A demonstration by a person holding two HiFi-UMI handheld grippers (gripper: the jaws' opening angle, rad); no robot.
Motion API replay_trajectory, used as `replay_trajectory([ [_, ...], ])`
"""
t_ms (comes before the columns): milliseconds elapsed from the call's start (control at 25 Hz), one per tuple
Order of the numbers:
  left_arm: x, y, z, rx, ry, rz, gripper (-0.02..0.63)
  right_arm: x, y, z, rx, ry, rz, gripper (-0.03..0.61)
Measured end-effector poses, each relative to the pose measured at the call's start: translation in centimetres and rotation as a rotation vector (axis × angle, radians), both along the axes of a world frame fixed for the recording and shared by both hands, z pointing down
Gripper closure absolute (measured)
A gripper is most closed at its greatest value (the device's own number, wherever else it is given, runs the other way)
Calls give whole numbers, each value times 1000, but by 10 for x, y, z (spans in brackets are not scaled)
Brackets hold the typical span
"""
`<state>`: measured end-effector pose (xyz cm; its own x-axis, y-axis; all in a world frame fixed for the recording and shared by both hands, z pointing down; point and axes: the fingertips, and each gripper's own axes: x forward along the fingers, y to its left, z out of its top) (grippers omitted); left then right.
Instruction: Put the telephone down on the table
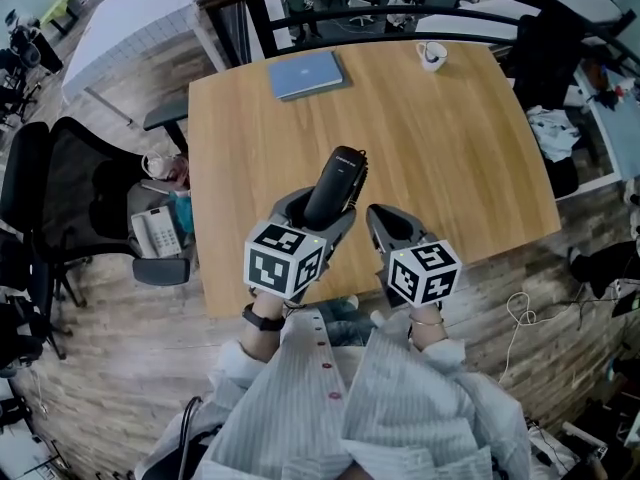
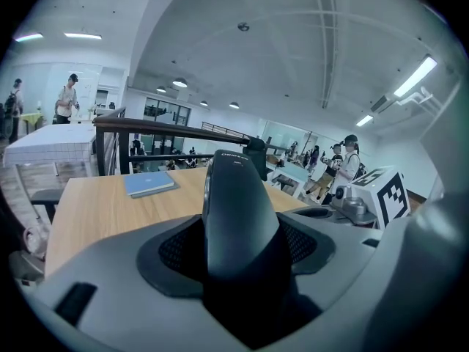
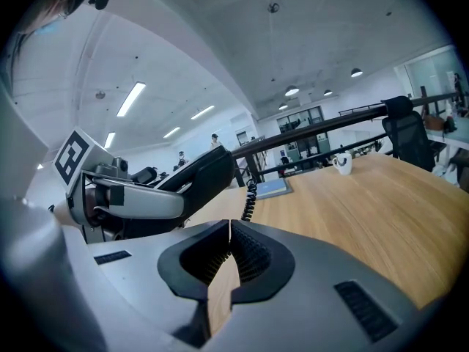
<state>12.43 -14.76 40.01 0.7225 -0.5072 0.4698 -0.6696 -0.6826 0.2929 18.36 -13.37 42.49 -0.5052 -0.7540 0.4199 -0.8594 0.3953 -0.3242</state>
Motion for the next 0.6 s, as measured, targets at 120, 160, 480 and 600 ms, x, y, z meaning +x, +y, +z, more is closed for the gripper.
replay_trajectory([
  [120, -11, -7, 0, -2, 3, -4, 306, -13, -9, 1, -7, -2, -11, 543],
  [160, -11, -10, 0, -3, 3, -5, 307, -14, -12, 2, -9, -3, -15, 543],
  [480, -15, -26, 18, -37, 2, -2, 306, -21, -28, 17, -39, -3, -24, 543],
  [600, -17, -29, 27, -53, 4, -5, 307, -21, -31, 24, -52, 0, -19, 543],
])
